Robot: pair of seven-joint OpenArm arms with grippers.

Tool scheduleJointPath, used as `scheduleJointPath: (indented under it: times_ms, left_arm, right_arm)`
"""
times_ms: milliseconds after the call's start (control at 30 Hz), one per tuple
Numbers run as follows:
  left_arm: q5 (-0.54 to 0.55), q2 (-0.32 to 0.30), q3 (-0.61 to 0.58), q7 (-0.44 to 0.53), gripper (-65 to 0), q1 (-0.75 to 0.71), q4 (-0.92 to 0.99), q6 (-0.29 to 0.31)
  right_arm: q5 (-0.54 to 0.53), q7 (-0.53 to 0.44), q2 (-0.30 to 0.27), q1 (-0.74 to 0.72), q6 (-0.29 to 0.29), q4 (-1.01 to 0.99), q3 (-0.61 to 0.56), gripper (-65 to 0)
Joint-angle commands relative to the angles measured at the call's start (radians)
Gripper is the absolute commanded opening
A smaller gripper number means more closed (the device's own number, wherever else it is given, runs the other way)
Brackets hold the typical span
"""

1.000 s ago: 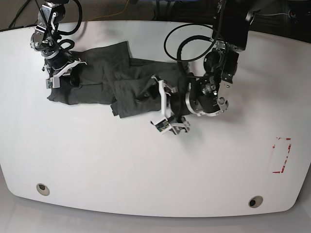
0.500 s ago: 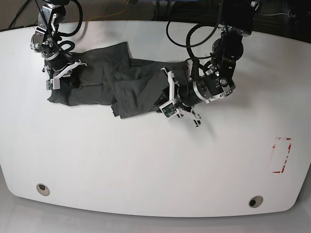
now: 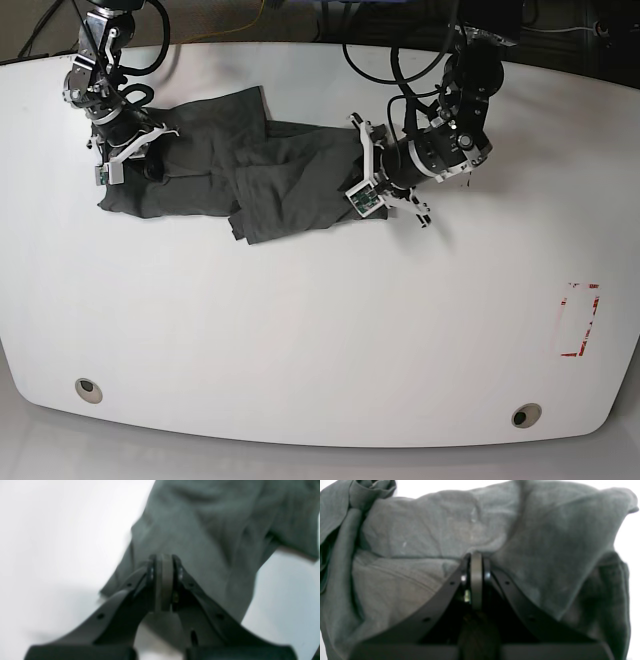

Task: Layout the t-shirt on the table in an organized manner, then fold the t-shirt properly
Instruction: 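Lower the folded end onto the strip and hold it with the left gripper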

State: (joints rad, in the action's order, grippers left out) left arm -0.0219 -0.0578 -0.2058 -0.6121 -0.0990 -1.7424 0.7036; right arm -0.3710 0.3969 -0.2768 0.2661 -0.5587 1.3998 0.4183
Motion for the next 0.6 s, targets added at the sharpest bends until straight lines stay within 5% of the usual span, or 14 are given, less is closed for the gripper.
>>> scheduleJointPath:
  times_ms: [0, 567]
  left_arm:
    - [0.012, -0.014, 0.024, 0.024, -62.7, 0.0, -0.024, -0.005]
    - [0.007, -0.046, 0.068, 0.024, -62.7, -0.032, 0.051, -0.005]
  right_arm:
    - [0.057, 0.089, -0.006, 0.009, 0.018, -0.007, -0.002, -65.0]
    - [0.05, 0.113, -0.006, -0.004, 0.021, 0.06, 0.0, -65.0]
